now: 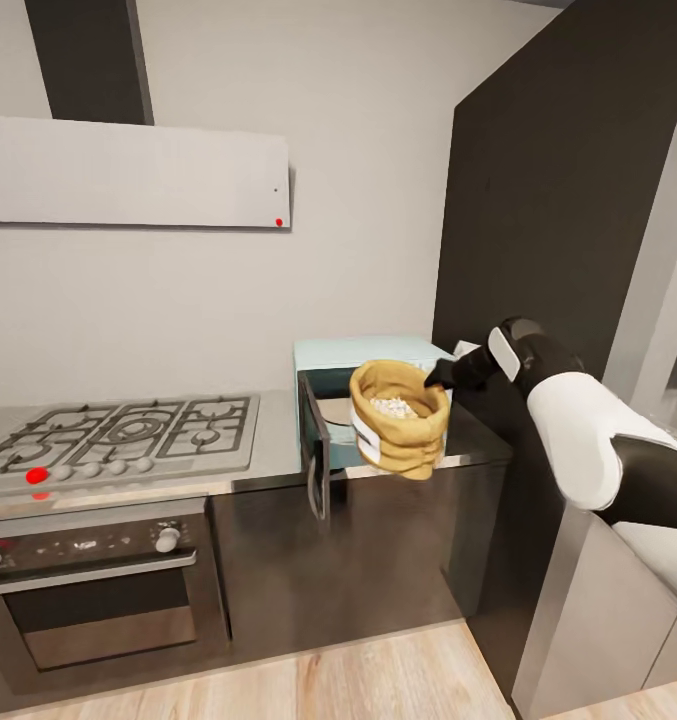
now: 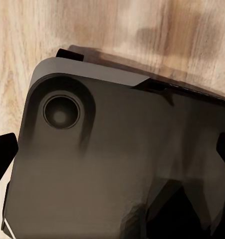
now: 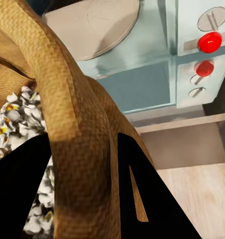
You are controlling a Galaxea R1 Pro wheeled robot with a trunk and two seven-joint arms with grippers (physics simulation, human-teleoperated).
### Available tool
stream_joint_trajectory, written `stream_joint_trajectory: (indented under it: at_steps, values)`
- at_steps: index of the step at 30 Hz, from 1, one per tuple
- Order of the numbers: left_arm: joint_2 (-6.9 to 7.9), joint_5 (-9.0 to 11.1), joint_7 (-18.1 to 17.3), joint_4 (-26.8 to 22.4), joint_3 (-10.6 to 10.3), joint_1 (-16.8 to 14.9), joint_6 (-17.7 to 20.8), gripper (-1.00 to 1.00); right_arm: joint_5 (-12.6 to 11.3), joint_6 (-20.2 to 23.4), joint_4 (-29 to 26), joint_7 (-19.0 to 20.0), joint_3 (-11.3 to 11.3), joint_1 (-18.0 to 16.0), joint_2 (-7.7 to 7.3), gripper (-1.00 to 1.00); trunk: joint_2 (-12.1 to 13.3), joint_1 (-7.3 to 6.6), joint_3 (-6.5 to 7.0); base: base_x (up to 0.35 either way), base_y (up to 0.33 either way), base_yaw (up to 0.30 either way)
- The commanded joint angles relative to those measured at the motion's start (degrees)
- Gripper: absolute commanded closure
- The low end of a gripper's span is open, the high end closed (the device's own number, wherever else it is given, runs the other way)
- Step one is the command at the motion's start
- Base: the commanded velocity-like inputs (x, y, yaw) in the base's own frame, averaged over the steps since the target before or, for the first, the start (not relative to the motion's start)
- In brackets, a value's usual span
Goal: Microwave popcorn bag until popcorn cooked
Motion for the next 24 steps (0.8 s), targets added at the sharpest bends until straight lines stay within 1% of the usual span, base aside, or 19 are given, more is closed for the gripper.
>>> stream_joint_trajectory:
  at_steps: [1, 5, 7, 9, 11, 12, 14, 15, 17, 24]
  values:
    - [-0.01, 0.26, -0.23, -0.10, 0.35, 0.01, 0.06, -1.00, 0.53, 0.21, 1.49, -0.15, -0.50, -0.99, 0.01, 1.00, -0.04, 0.00, -0.07, 0.000, 0.000, 0.000]
    - [-0.01, 0.28, -0.23, -0.07, 0.32, 0.01, 0.08, -1.00, 0.47, 0.21, 4.94, -2.41, -0.67, -3.01, -0.05, 1.00, -0.04, 0.00, -0.07, 0.000, 0.000, 0.000]
    - [-0.01, 0.25, -0.23, -0.06, 0.35, 0.01, 0.08, -1.00, 0.43, 0.21, 7.13, -4.14, -1.85, -3.91, -0.05, 1.00, -0.04, 0.00, -0.07, 0.000, 0.000, 0.000]
    - [-0.01, 0.25, -0.23, -0.05, 0.36, 0.01, 0.08, -1.00, 0.42, 0.21, 8.06, -6.74, -4.65, -4.27, -0.05, 1.00, -0.04, 0.00, -0.07, 0.000, 0.000, 0.000]
    - [-0.01, 0.25, -0.23, -0.04, 0.35, 0.01, 0.03, -1.00, 0.42, 0.21, 8.38, -10.90, -7.78, -4.39, 0.06, 1.00, -0.04, 0.00, -0.07, 0.000, 0.000, 0.000]
    - [-0.01, 0.26, -0.23, -0.06, 0.35, 0.01, 0.01, -1.00, 0.42, 0.21, 8.51, -13.13, -10.03, -4.42, 0.13, 1.00, -0.04, 0.00, -0.07, 0.000, 0.000, 0.000]
    - [-0.01, 0.27, -0.23, -0.04, 0.38, 0.01, 0.01, -1.00, 0.48, 0.21, 9.10, -16.17, -14.25, -4.44, 0.19, 1.00, -0.04, 0.00, -0.07, 0.000, 0.000, 0.000]
    - [-0.01, 0.26, -0.23, -0.04, 0.36, 0.01, 0.01, -1.00, 0.49, 0.21, 9.57, -16.87, -15.04, -4.44, 0.20, 1.00, -0.04, 0.00, -0.07, 0.000, 0.000, 0.000]
    - [-0.01, 0.25, -0.23, -0.06, 0.34, 0.01, 0.01, -1.00, 0.49, 0.21, 10.60, -17.93, -16.07, -4.45, 0.20, 1.00, -0.04, 0.00, -0.07, 0.000, 0.000, 0.000]
    - [-0.01, 0.26, -0.23, -0.08, 0.34, 0.01, -0.01, -1.00, 0.51, 0.21, 11.15, -18.33, -16.51, -4.45, 0.35, 1.00, -0.04, 0.00, -0.07, 0.000, 0.000, 0.000]
